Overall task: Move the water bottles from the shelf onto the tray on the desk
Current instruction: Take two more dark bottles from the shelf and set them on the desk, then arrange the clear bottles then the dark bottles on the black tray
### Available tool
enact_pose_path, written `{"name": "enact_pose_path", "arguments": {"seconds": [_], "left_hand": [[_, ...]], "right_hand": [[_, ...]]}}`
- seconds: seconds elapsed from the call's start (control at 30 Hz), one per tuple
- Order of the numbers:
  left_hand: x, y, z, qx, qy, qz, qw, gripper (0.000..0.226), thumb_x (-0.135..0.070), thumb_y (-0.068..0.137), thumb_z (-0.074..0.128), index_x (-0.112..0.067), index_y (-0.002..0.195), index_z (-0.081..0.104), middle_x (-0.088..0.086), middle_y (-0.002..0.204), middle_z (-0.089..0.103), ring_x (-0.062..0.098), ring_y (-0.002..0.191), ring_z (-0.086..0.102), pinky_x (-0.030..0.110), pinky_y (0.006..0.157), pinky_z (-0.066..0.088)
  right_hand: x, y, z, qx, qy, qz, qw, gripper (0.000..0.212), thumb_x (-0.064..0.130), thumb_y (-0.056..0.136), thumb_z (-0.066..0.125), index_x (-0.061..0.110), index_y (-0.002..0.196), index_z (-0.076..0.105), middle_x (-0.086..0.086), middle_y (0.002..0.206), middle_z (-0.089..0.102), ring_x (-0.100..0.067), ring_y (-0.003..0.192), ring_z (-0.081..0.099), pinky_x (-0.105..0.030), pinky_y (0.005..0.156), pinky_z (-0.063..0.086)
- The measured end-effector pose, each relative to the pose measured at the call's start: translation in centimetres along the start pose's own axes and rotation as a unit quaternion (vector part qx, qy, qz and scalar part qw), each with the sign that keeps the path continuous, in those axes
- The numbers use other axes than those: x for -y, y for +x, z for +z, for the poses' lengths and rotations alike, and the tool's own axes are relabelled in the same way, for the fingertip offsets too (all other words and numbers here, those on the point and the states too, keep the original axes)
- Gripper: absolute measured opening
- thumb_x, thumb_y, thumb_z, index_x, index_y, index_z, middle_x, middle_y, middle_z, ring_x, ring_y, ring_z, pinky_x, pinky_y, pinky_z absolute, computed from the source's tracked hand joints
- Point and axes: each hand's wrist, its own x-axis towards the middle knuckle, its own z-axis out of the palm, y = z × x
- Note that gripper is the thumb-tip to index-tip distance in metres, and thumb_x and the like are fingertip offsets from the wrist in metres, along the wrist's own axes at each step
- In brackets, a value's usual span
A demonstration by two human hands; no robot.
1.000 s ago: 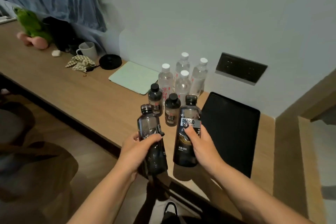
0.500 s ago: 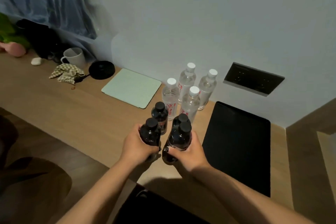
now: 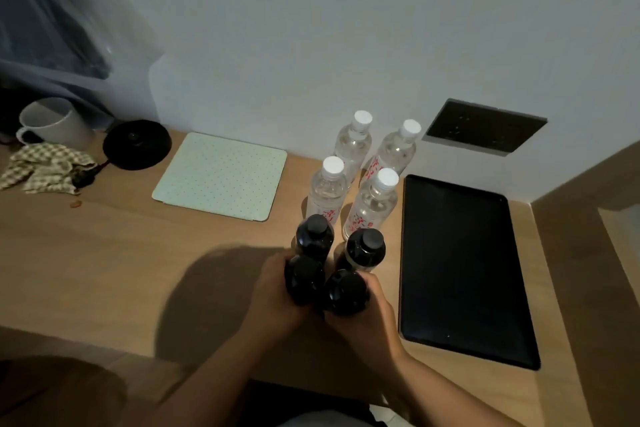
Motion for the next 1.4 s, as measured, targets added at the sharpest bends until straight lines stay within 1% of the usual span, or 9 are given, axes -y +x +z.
{"name": "enact_pose_path", "arguments": {"seconds": [0.13, 0.3, 0.4, 0.47, 0.57, 0.77, 1.0, 1.17, 1.4], "left_hand": [[2.7, 1.1, 0.6, 0.038, 0.019, 0.029, 0.999, 0.035, -0.045, 0.062, 0.078, -0.036, 0.090, 0.058, -0.001, 0.093, 0.063, 0.013, 0.089, 0.063, 0.037, 0.074, 0.057], [-1.1, -2.1, -2.6, -0.004, 0.006, 0.095, 0.995, 0.066, -0.028, 0.064, 0.083, -0.042, 0.108, 0.036, -0.019, 0.109, 0.043, -0.003, 0.102, 0.047, 0.010, 0.081, 0.040], [-2.0, -3.1, -3.1, -0.031, -0.017, 0.088, 0.995, 0.081, -0.028, 0.067, 0.082, -0.026, 0.131, 0.033, -0.012, 0.124, 0.037, 0.002, 0.112, 0.044, 0.013, 0.092, 0.038], [-3.5, -3.3, -3.2, -0.056, -0.038, 0.082, 0.994, 0.081, -0.020, 0.070, 0.080, -0.021, 0.138, 0.034, -0.009, 0.130, 0.034, 0.007, 0.115, 0.041, 0.021, 0.098, 0.037], [-6.3, -2.6, -3.2, -0.101, -0.079, 0.099, 0.987, 0.075, -0.011, 0.074, 0.075, -0.025, 0.136, 0.035, -0.010, 0.134, 0.034, 0.009, 0.120, 0.039, 0.023, 0.103, 0.034], [-12.5, 1.4, -3.5, -0.147, -0.032, 0.212, 0.966, 0.065, -0.017, 0.077, 0.069, -0.026, 0.132, 0.035, -0.012, 0.134, 0.031, 0.000, 0.128, 0.024, 0.021, 0.105, 0.022], [-18.0, 7.1, -3.5, -0.132, 0.039, 0.265, 0.954, 0.060, -0.022, 0.084, 0.062, -0.019, 0.137, 0.034, -0.002, 0.143, 0.029, 0.011, 0.135, 0.024, 0.023, 0.105, 0.022], [-20.1, 11.1, -2.5, -0.086, 0.117, 0.241, 0.960, 0.056, -0.029, 0.089, 0.055, -0.019, 0.139, 0.033, 0.002, 0.145, 0.032, 0.020, 0.134, 0.030, 0.037, 0.109, 0.032], [-18.9, 14.7, -1.3, 0.037, 0.251, 0.122, 0.960, 0.082, -0.046, 0.089, 0.049, -0.031, 0.150, -0.004, 0.013, 0.152, 0.021, 0.034, 0.137, 0.025, 0.046, 0.107, 0.034]], "right_hand": [[-0.3, -0.3, 0.2, -0.003, -0.026, -0.019, 0.999, 0.061, 0.013, 0.076, 0.077, 0.037, 0.123, 0.047, 0.013, 0.121, 0.061, 0.003, 0.114, 0.056, -0.020, 0.091, 0.047], [0.6, 0.2, -0.2, -0.001, -0.122, -0.067, 0.990, 0.044, 0.003, 0.073, 0.070, 0.034, 0.100, 0.055, 0.012, 0.100, 0.060, -0.006, 0.098, 0.060, -0.015, 0.084, 0.050], [0.1, 0.0, -1.7, 0.005, -0.201, -0.017, 0.979, 0.038, 0.006, 0.073, 0.070, 0.013, 0.109, 0.057, 0.007, 0.098, 0.048, -0.011, 0.094, 0.053, -0.016, 0.081, 0.049], [-0.2, 0.0, -3.2, 0.012, -0.196, 0.029, 0.980, 0.042, 0.007, 0.074, 0.070, 0.014, 0.113, 0.054, 0.002, 0.110, 0.046, -0.012, 0.096, 0.052, -0.023, 0.082, 0.050], [0.8, 0.4, -5.9, 0.009, -0.193, 0.079, 0.978, 0.048, 0.011, 0.077, 0.070, 0.024, 0.118, 0.049, 0.007, 0.116, 0.040, -0.006, 0.099, 0.046, -0.014, 0.080, 0.037], [4.9, 2.2, -11.8, -0.075, -0.179, 0.037, 0.980, 0.035, 0.009, 0.081, 0.068, 0.025, 0.110, 0.056, 0.005, 0.114, 0.046, -0.009, 0.103, 0.053, -0.025, 0.095, 0.047], [12.5, 4.7, -16.3, -0.090, -0.178, -0.081, 0.976, 0.034, 0.018, 0.084, 0.067, 0.025, 0.116, 0.056, 0.006, 0.120, 0.049, -0.007, 0.105, 0.052, -0.018, 0.082, 0.043], [16.6, 6.7, -17.5, -0.079, -0.211, -0.141, 0.964, 0.034, 0.021, 0.086, 0.064, 0.028, 0.117, 0.053, 0.009, 0.123, 0.044, -0.007, 0.109, 0.050, -0.021, 0.086, 0.042], [18.0, 11.6, -16.9, -0.065, -0.249, -0.155, 0.954, 0.040, 0.022, 0.084, 0.064, 0.024, 0.121, 0.051, 0.002, 0.123, 0.049, -0.014, 0.108, 0.052, -0.029, 0.092, 0.047]]}}
